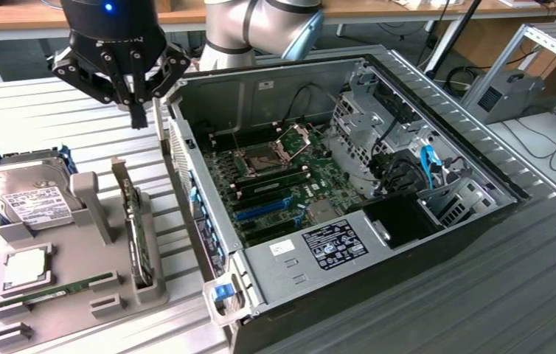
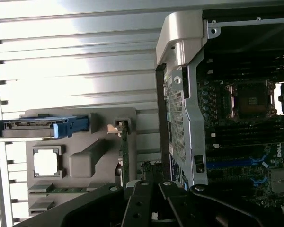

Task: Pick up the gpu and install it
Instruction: 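Reach for the gpu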

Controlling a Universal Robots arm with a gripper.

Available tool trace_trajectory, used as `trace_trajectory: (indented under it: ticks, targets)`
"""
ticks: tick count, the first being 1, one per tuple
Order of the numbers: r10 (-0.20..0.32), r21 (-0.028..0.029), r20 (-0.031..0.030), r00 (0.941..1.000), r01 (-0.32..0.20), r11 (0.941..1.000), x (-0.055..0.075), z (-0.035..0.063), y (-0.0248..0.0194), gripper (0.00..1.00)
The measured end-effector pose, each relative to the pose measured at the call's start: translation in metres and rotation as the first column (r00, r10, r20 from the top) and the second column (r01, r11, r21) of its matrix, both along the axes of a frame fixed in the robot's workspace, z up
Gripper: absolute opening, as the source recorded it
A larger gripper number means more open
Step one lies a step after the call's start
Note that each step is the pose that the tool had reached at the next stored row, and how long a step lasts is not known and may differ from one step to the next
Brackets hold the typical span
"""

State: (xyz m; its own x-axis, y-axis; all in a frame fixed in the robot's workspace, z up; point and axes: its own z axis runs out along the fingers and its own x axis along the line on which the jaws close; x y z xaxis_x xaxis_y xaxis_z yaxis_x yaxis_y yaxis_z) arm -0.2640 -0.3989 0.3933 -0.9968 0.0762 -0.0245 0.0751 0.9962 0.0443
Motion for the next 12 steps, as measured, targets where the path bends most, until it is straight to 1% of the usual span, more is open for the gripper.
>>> trace_trajectory:
  ticks: [5,12]
  targets:
    - [0.0,0.0,0.0,1.0,0.0,1.0,-0.0058,0.0,0.0,0.11]
    - [0.0,0.0,0.0,1.0,0.0,1.0,-0.0071,0.0,0.0,0.11]
